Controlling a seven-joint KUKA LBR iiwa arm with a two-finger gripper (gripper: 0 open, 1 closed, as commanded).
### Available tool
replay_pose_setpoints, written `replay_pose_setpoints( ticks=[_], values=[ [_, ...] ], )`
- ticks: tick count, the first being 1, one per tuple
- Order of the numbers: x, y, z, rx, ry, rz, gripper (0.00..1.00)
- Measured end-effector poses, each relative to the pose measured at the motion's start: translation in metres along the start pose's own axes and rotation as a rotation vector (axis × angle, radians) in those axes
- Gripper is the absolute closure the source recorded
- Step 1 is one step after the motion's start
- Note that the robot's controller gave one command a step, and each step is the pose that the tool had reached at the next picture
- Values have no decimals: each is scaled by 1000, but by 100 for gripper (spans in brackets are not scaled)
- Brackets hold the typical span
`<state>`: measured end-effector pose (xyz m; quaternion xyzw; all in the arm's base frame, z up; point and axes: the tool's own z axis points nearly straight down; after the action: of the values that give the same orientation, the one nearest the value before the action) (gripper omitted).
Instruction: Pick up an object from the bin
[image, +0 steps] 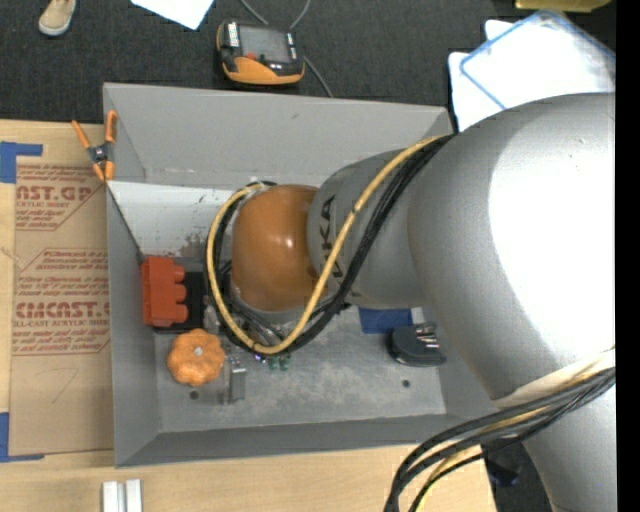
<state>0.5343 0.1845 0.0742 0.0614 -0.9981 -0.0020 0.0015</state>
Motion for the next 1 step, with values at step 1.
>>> replay_pose_setpoints(
  ticks=[1],
  values=[
    [-18,5,4,3,-16,-522,0]
  ],
)
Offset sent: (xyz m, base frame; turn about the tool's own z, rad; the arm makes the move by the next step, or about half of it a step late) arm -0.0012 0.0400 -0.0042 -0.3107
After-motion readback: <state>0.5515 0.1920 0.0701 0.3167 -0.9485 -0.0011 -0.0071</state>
